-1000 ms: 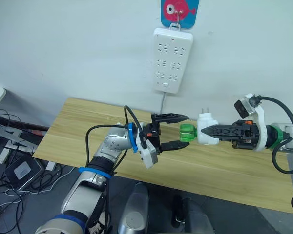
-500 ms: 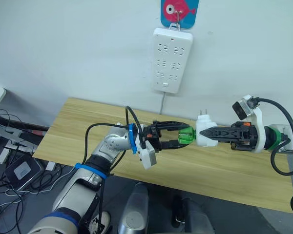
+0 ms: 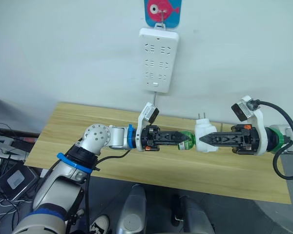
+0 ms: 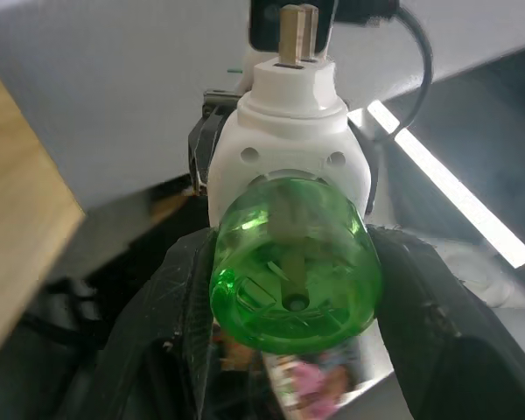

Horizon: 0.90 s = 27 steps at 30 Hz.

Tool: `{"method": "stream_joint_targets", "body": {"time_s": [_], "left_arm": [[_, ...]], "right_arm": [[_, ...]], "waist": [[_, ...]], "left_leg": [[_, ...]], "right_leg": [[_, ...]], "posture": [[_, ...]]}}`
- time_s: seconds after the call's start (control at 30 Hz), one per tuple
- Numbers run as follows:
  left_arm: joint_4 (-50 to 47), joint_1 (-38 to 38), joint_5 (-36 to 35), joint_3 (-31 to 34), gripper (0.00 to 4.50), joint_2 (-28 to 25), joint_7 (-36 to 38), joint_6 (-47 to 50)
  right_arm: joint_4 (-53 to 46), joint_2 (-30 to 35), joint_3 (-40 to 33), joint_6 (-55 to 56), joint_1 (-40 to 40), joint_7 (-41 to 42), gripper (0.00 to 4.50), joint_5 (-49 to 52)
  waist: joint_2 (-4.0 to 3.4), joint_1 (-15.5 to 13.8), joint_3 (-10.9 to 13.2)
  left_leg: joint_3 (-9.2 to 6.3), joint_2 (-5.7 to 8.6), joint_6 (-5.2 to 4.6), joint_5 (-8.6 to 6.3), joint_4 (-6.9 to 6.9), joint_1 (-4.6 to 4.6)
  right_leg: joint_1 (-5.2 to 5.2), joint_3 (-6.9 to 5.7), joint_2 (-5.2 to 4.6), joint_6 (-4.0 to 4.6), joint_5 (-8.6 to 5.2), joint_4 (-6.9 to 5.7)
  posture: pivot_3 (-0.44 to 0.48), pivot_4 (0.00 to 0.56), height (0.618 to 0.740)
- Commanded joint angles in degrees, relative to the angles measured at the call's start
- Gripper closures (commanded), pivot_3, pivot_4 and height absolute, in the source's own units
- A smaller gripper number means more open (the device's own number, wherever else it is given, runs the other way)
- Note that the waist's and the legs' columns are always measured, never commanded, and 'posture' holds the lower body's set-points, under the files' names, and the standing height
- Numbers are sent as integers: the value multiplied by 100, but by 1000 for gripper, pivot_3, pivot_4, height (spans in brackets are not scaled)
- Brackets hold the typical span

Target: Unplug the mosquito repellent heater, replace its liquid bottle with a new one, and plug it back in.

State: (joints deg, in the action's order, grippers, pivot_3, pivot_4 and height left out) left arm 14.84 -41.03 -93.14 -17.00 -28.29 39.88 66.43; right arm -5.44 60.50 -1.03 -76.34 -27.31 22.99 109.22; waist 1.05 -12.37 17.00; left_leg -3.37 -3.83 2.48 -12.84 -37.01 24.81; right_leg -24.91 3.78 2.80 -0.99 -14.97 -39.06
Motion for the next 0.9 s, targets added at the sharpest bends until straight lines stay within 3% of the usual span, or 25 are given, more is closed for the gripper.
{"method": "stream_joint_targets", "body": {"time_s": [0.03, 0.1, 0.17, 0.3, 0.37, 0.43, 0.53, 0.63, 0.73, 0.9], "left_arm": [[78, -10, -263, 743, 769, 208, -436, 237], [204, -18, -132, 1015, 172, 296, -530, 341], [244, -1, 154, 1231, 44, 294, -464, 395], [-981, 228, 2074, 1014, 44, -308, 1087, -829], [-1694, 476, 3444, 624, 44, -570, 1873, -2318], [-1898, 717, 4730, 409, 44, -508, 2294, -4048], [-1396, 987, 6271, 364, 44, -70, 2604, -6559], [-184, 948, 7776, 367, 44, 308, 2600, -9844], [563, 729, 8343, 399, 44, 661, 2460, -11896], [1410, 319, 9131, 438, 44, 1084, 1752, -13522]], "right_arm": [[-162, 138, -53, 20, 70, -38, 1465, 286], [-203, 175, -125, -14, 132, 45, 1465, 195], [-163, 203, -159, 11, 181, 42, 1465, 242], [166, 254, -256, 134, 211, -71, 1465, 342], [371, 285, -326, 163, 227, -93, 1465, 377], [613, 267, -388, 157, 193, -97, 1465, 378], [865, 206, -444, 104, 135, -145, 1465, 378], [912, 152, -400, 68, 55, -207, 1465, 378], [912, 70, -369, 14, -45, -220, 1465, 378], [791, -127, -315, -37, -194, -268, 1465, 378]], "waist": [[0, 30, 0], [0, 34, 0], [0, 38, 0], [0, 51, 0], [-1, 53, 0], [-5, 3, -2], [-5, -81, -2], [-5, -164, -2], [-5, -210, -2], [-4, -329, -2]], "left_leg": [[0, -1, 0, 0, 1, 0], [2, 0, 1, 1, 2, 0], [8, 2, 2, 1, 1, 0], [12, 3, 3, 2, 2, 0], [15, 3, 7, 4, 4, 0], [24, 5, 14, 8, 9, 0], [38, 11, 13, 7, 6, -1], [45, 11, 11, 6, 5, -1], [47, 11, 11, 6, 5, 1], [49, 12, 10, 6, 2, 7]], "right_leg": [[-2, 0, 1, 8, 4, -1], [-3, 2, 0, 24, 14, -2], [-2, 7, -1, 23, 14, 1], [-4, 12, -2, 24, 14, 2], [-5, 15, -2, 25, 14, 2], [-6, 19, -6, 27, 16, 7], [-6, 28, -14, 28, 16, 12], [-8, 36, -13, 29, 16, 15], [-10, 39, -13, 29, 17, 15], [-12, 39, -14, 25, 20, 13]], "posture": [[304, 289, 740], [304, 288, 740], [304, 288, 740], [301, 289, 740], [308, 289, 740], [312, 290, 740], [316, 291, 740], [319, 291, 740], [317, 292, 740], [319, 291, 740]]}}
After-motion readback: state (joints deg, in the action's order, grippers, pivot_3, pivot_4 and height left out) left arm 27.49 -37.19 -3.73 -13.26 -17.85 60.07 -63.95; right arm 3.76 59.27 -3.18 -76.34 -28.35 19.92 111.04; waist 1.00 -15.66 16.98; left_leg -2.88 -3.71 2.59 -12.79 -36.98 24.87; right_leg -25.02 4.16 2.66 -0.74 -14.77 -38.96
